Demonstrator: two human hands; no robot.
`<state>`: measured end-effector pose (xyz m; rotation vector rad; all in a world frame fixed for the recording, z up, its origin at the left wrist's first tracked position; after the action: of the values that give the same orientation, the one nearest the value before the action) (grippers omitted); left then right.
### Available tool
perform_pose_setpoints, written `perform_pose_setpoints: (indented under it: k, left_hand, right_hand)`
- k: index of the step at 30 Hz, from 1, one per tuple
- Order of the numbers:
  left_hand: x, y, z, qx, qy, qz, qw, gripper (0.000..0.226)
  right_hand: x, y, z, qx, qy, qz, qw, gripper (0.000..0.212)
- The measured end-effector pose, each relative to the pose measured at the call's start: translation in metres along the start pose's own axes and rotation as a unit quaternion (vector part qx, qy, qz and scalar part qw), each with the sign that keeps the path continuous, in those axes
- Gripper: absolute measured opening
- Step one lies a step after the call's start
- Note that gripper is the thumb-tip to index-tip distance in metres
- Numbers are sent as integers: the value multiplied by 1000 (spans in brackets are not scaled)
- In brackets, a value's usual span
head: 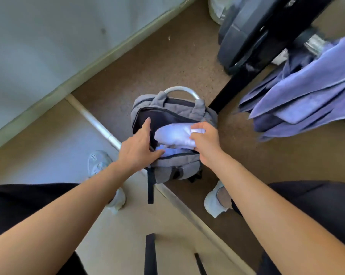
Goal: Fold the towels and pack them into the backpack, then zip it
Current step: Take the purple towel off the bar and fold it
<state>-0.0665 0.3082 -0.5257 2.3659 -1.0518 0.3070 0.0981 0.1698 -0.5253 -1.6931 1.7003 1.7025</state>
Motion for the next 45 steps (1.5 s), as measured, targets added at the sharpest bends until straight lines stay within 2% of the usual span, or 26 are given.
perform_pose_setpoints:
  k: [4,6,9,12,13,15,17,18,20,23,26,28,30,32,34,38,40,41,43,45]
  left_hand:
    - [6,-3,-5,79,-117,120,983,120]
    - [8,-5,-2,62,-170,156,971,129]
    - [9,-6,7,18,-211,161,964,142]
    - [8,-8,13,8,-227,156,961,147]
    - [7,-10,13,11,-226,155,962,146]
    - [9,-13,12,25,-219,159,962,145]
    - [13,-15,12,30,-217,164,962,147]
    - [15,-16,12,30,-215,165,962,148]
    - [15,-19,11,30,-208,160,965,151]
    - [15,-20,10,26,-198,154,968,153]
    - [18,-18,12,33,-190,159,968,153]
    - [19,-18,12,36,-187,160,969,152]
    - [18,-18,10,36,-183,158,970,150]
    - [18,-19,7,37,-180,158,970,145]
    - [19,-20,4,40,-175,160,971,138]
    - [23,-23,-5,45,-149,155,976,132]
    - [27,-24,-10,57,-142,149,977,125]
    - [30,-25,-11,62,-140,145,977,118]
    - [38,-27,-16,65,-129,131,981,95]
    - [46,-29,-21,62,-92,109,988,71]
  right_hand:
    - [22,-3,10,9,31,6,999,32]
    - [30,-5,16,24,42,6,999,37]
    - [43,-10,26,41,9,29,999,39]
    - [54,-20,38,34,-35,70,996,34]
    - [57,-25,40,39,-15,70,997,33]
    - [65,-41,46,34,132,54,989,34]
    - [82,-47,54,-13,328,74,942,42]
    - [90,-44,57,-37,378,99,920,49]
    - [97,-40,62,-57,425,90,899,64]
    - [90,-34,68,-44,505,-39,861,85]
    - [88,-30,75,-54,581,-122,803,88]
    - [99,-34,81,-108,617,-101,773,88]
    - [114,-41,82,-179,622,-34,761,92]
    - [119,-48,75,-210,607,27,766,96]
    - [112,-53,67,-213,601,52,768,94]
    - [104,-67,68,-248,567,22,785,79]
    - [94,-60,65,-266,515,-10,815,66]
    - [74,-43,58,-258,474,-25,842,60]
    - [37,-17,40,-227,390,-77,889,44]
    - [8,8,17,-201,312,-132,919,29]
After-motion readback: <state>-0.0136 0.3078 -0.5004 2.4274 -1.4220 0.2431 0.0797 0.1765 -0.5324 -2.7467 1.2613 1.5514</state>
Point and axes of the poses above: each hand's wrist, its own y-axis away from the middle knuckle, its own z-axis out of the palm, x = y × z, the point moved 6 cm from there along -y, towards the middle knuckle, and after that the axes turned 3 degrees about -y, right-handed, at the moved point
